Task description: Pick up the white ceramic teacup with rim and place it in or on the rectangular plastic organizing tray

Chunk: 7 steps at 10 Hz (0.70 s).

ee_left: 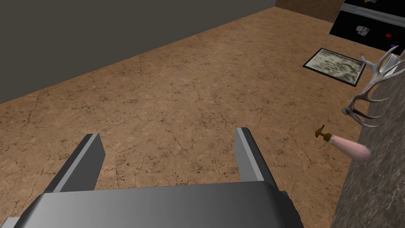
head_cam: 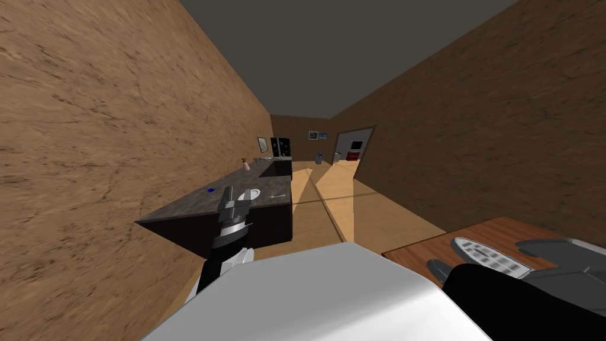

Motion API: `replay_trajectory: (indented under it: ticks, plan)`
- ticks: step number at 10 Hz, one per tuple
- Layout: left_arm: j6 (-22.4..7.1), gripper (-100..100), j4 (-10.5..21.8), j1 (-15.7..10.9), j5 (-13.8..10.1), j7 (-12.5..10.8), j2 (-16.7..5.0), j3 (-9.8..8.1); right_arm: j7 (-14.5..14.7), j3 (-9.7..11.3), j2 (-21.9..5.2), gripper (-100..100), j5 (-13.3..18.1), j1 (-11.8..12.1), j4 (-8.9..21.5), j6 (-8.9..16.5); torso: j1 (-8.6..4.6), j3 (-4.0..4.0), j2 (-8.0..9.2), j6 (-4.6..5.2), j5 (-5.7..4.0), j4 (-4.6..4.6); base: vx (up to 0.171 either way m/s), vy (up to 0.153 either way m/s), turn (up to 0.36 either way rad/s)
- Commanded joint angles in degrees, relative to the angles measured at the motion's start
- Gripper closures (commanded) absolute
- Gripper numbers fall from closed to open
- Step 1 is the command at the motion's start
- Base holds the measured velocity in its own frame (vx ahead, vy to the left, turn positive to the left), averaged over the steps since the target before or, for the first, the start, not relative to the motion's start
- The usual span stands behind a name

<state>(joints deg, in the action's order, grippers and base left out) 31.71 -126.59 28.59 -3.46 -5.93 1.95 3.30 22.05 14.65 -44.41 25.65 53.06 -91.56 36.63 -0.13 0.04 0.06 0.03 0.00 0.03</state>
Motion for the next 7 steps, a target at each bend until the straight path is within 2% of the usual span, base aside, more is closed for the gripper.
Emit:
replay_trajectory:
  ticks: [1, 2, 4, 7]
  plan:
    - [0.0, 0, 0.0, 0.0, 0.0, 0.0, 0.0, 0.0, 0.7, 0.2, -1.3, -100, 0.2, 0.4, 1.7, 0.9, 0.0, 0.0, 0.0, 0.0, 0.0, 0.0, 0.014, -0.026, 0.114]
    - [0.0, 0, 0.0, 0.0, 0.0, 0.0, 0.0, -0.01, 1.7, 0.9, -2.2, -100, 1.1, 0.7, 3.4, 2.6, -0.01, 0.01, 0.02, 0.08, -0.01, 0.0, 0.007, -0.019, 0.206]
    - [0.0, 0, 0.0, 0.0, 0.0, 0.0, 0.0, 0.0, 3.5, 2.2, -3.8, -100, 2.8, 1.1, 6.5, 5.5, -0.07, 0.02, 0.03, 0.0, -0.02, 0.01, 0.003, -0.048, 0.4]
    - [0.0, 0, 0.0, 0.0, 0.0, 0.0, 0.0, -0.01, 5.8, 4.4, -4.8, -100, 4.8, 1.1, 10.3, 8.5, -0.27, 0.07, 0.13, 0.04, -0.07, 0.03, -0.02, -0.091, 0.265]
